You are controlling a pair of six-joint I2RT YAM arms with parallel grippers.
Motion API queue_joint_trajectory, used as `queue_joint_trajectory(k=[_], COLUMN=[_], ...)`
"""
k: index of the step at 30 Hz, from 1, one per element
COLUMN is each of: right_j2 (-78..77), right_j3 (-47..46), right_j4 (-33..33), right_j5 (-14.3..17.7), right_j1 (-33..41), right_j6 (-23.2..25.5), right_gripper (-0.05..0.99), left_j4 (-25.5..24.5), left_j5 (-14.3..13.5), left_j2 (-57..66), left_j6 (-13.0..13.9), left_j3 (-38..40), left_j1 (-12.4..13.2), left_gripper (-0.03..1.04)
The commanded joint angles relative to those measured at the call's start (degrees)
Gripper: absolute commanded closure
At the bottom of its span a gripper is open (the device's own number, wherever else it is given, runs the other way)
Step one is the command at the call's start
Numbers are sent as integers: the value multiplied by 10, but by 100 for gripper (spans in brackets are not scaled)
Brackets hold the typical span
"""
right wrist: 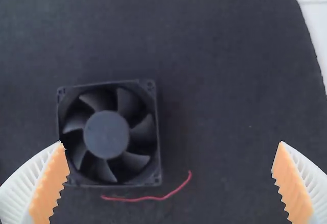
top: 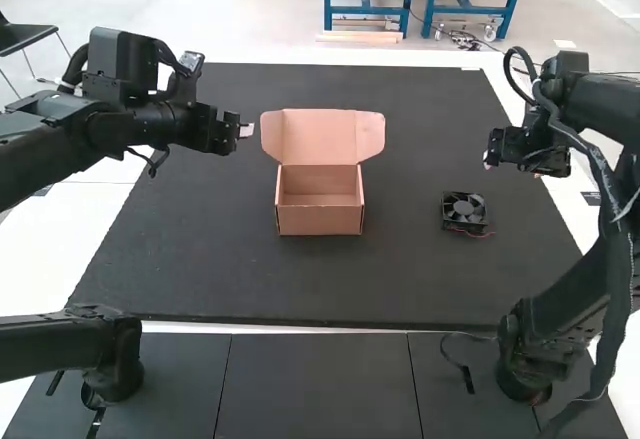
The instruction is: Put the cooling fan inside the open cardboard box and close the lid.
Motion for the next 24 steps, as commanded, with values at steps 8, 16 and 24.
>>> queue_joint_trajectory(k=[8, 16, 24], right_j2=[40, 79, 128], right_j3=[-36, -56, -28], right_j4=[30, 52, 52], right_j5=[4, 13, 17], right_j1=[-8, -11, -36], right_j6=[-12, -12, -13], right_gripper=[3, 3, 3], left_j4=[54, 64, 52], left_j5=[-4, -8, -5], left_j2=[-2, -2, -1], left_j6=[-9, -10, -9], left_j3=[-30, -39, -41], left_j1=[1, 0, 0], left_gripper=[5, 5, 5])
